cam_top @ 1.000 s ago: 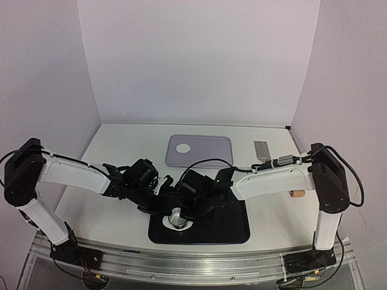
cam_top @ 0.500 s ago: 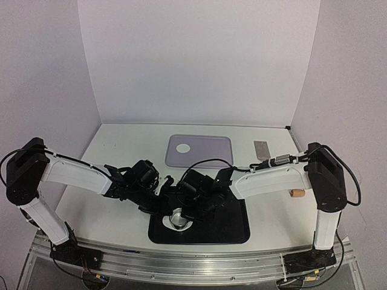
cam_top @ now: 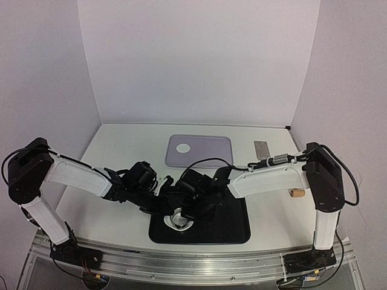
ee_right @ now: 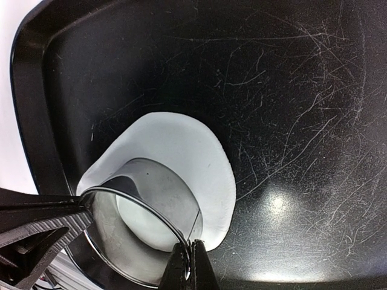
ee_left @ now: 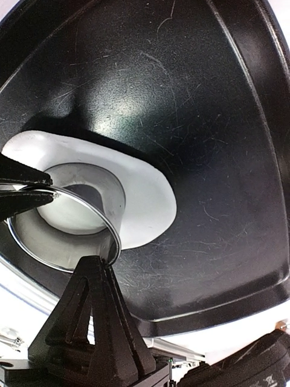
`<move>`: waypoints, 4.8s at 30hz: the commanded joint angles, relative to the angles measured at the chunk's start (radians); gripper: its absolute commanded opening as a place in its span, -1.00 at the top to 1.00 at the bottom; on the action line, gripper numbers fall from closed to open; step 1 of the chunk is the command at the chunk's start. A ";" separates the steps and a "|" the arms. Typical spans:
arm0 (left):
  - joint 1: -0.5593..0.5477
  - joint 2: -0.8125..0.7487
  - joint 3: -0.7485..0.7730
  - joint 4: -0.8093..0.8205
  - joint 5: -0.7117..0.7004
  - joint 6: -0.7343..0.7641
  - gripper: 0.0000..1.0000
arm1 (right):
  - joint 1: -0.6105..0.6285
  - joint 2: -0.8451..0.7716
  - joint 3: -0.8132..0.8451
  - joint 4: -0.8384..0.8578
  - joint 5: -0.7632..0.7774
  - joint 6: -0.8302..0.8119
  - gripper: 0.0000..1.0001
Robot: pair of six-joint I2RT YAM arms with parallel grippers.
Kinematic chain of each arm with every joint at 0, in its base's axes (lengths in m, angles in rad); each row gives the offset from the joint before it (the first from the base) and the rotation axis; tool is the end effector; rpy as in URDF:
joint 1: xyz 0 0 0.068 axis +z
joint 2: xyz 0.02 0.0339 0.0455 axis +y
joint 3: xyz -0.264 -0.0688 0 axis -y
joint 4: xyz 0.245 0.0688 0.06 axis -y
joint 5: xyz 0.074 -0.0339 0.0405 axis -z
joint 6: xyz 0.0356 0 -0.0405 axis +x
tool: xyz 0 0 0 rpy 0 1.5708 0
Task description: Roll out the dumpling wrappers from the dough
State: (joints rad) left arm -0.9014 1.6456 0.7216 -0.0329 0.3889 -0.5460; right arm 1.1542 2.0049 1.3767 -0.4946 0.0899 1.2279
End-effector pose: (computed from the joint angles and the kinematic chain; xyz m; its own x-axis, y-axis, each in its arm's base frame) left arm 0.1736 -0.2412 0.1300 -0.8807 0.3386 -0.3314 0.4726 0.6772 -0.5640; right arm 0.1696 0.3754 0.1589 -0.9656 0.1359 -0.2218 0.0426 0.9237 0.3807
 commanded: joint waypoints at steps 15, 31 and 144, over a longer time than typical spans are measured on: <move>-0.040 0.194 -0.069 -0.216 0.000 0.082 1.00 | -0.040 0.079 -0.162 0.072 0.097 0.037 1.00; -0.166 0.091 -0.016 -0.192 0.077 0.151 1.00 | -0.107 -0.003 -0.251 0.040 0.169 -0.024 1.00; 0.106 0.121 -0.115 -0.160 0.200 0.186 1.00 | 0.037 0.213 -0.061 0.249 0.206 -0.140 1.00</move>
State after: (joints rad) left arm -0.7559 1.7238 0.7546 0.0352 0.5644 -0.3046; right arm 1.2007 2.0794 1.3590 -0.3269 0.3099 1.3430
